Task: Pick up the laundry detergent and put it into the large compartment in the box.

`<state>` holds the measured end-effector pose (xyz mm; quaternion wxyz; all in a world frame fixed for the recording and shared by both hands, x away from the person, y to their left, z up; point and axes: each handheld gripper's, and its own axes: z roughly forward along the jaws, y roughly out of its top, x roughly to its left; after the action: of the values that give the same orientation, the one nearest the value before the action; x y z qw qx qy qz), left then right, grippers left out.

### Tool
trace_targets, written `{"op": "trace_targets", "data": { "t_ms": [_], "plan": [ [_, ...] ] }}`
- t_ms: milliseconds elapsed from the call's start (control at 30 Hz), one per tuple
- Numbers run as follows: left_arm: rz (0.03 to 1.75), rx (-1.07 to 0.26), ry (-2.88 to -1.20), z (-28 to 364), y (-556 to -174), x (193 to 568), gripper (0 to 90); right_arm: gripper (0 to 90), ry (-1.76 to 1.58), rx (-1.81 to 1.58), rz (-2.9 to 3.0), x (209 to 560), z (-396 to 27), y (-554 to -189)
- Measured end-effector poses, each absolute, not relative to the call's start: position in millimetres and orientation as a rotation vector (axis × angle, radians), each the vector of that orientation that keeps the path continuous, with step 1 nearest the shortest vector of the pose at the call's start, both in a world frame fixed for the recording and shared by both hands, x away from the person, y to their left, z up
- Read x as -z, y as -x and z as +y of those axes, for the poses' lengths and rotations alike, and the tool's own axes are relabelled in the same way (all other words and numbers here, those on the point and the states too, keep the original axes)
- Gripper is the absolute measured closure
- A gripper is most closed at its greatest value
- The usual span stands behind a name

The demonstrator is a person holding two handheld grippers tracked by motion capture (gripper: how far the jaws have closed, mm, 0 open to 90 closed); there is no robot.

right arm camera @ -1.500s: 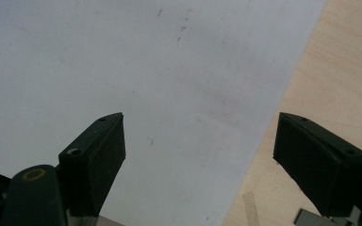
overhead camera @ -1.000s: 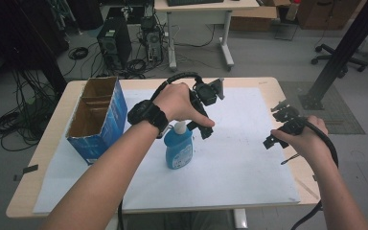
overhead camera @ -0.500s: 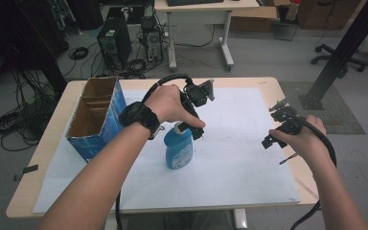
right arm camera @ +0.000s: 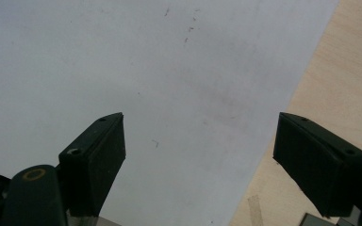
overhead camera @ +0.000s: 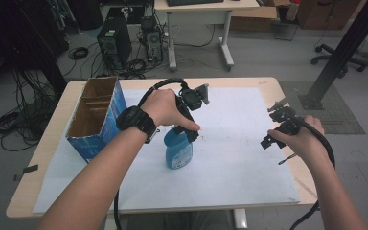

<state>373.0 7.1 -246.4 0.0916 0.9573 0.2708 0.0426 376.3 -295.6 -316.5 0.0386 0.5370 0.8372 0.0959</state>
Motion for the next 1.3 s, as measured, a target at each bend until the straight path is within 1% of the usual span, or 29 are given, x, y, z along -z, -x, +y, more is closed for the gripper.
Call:
{"op": "trace_targets", "data": {
  "t_ms": [300,567,867,1067,1300],
  "plan": [
    [0.845,-0.116,-2.852,10,-374,257,14.3,17.4,-1.642,-0.288,2.576,319,-294,-377],
    [0.849,-0.109,-2.852,13,-375,268,18.4,17.5,-1.641,-0.282,2.578,321,-292,-378],
    [0.865,-0.109,-2.858,14,-376,278,20.0,17.4,-1.636,-0.279,2.584,322,-290,-379],
    [0.870,-0.096,-2.876,15,-377,284,24.2,17.4,-1.632,-0.273,2.589,324,-289,-381],
    [0.873,-0.079,-2.885,14,-378,292,25.1,17.4,-1.628,-0.271,2.594,325,-288,-381]
  ]
}}
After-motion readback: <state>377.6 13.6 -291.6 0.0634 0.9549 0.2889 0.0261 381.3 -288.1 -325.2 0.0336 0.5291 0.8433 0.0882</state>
